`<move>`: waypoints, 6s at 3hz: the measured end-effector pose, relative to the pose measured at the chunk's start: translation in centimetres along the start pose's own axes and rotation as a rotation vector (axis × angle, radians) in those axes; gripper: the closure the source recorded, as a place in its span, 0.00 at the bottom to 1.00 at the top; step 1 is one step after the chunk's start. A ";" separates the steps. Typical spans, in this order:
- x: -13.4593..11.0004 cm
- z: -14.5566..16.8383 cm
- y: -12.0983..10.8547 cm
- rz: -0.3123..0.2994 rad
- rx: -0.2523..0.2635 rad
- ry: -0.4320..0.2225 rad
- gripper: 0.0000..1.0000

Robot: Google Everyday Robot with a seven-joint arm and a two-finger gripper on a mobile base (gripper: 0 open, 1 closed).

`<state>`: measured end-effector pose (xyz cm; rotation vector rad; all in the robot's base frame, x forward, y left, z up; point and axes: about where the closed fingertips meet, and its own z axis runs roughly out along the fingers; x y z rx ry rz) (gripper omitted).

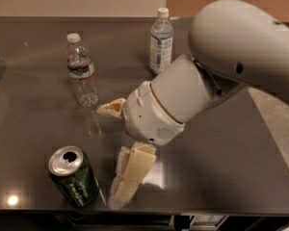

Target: Move green can near water bottle

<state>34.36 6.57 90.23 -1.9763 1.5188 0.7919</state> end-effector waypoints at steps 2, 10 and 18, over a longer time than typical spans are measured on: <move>-2.9 3.9 0.9 -0.017 -0.040 -0.052 0.00; -2.5 -1.4 -13.7 0.110 0.155 -0.085 1.00; 1.5 0.2 -20.2 0.212 0.211 -0.090 0.00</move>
Offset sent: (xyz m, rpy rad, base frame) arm -0.0254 0.0661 -0.0133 0.0890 0.0196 0.0623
